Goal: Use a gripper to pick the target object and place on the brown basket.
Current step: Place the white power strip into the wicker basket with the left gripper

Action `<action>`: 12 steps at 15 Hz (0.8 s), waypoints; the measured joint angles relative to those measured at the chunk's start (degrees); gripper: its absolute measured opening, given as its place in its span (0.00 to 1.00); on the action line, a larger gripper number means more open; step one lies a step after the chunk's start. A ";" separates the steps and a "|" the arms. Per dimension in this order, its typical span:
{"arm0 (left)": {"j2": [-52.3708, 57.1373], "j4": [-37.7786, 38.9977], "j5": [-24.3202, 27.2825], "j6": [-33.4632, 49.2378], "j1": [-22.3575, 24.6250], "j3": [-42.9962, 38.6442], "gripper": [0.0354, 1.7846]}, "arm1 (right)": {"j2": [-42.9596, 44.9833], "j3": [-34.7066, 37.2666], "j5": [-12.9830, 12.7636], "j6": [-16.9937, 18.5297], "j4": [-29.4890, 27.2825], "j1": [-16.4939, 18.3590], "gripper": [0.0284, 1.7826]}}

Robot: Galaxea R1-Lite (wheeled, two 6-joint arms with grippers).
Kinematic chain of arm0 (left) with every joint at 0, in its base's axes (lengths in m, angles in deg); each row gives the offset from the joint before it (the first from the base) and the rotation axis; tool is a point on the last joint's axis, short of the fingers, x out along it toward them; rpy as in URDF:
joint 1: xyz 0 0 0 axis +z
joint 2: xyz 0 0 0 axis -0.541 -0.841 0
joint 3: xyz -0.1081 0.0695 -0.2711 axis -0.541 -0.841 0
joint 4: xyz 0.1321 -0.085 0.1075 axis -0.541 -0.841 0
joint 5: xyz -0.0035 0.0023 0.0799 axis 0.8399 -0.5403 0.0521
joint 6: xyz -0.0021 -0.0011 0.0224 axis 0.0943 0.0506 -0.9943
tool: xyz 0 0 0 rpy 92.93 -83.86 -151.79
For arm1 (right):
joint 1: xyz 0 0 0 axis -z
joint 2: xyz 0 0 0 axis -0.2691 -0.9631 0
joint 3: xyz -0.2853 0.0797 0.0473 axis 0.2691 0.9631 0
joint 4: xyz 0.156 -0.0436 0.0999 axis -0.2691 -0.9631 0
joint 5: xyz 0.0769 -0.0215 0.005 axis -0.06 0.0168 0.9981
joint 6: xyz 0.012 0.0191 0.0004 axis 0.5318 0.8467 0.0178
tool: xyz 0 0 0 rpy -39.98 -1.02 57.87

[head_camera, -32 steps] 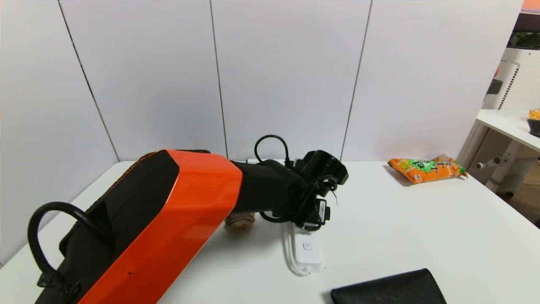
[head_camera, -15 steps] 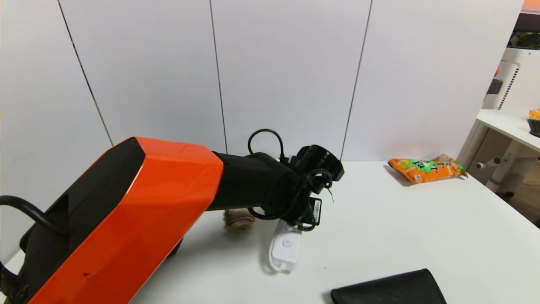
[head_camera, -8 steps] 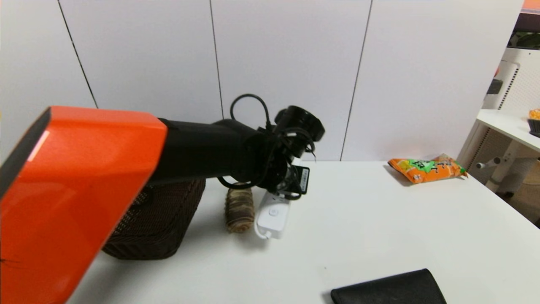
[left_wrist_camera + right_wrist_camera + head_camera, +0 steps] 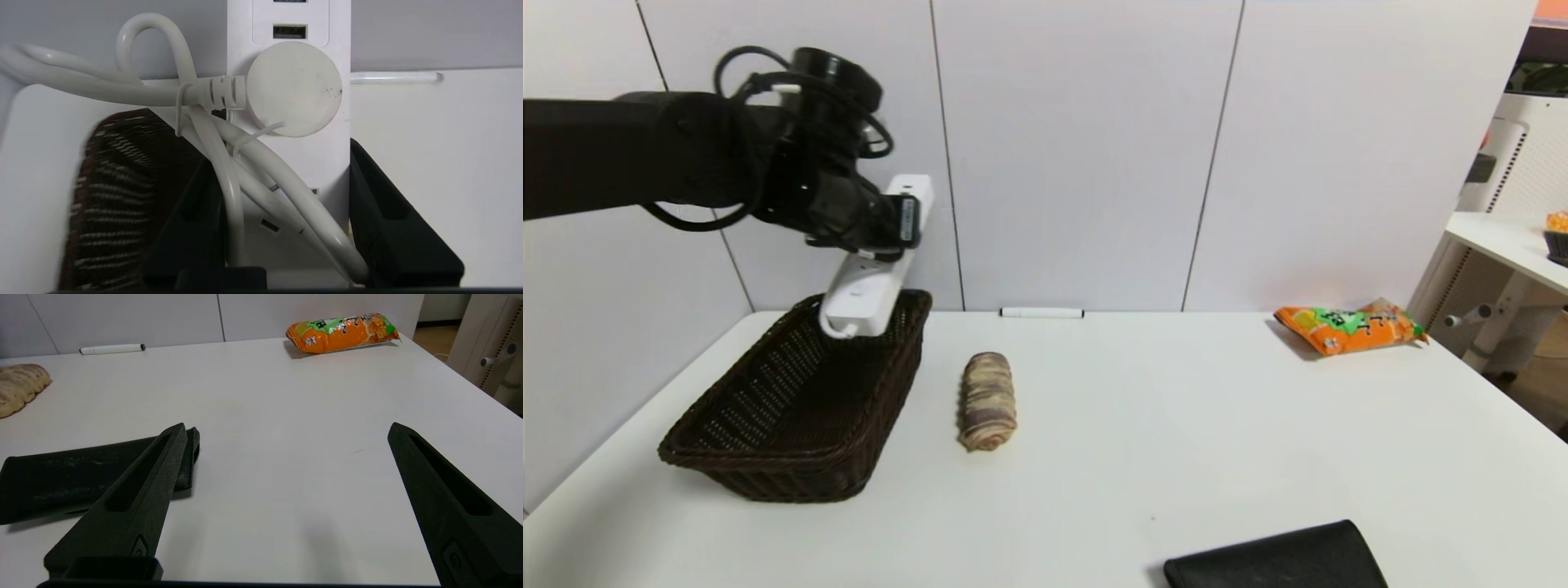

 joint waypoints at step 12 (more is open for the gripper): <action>3.06 0.85 3.64 -0.83 8.75 -19.24 0.47 | 0.00 0.00 0.00 -0.02 0.00 0.00 0.95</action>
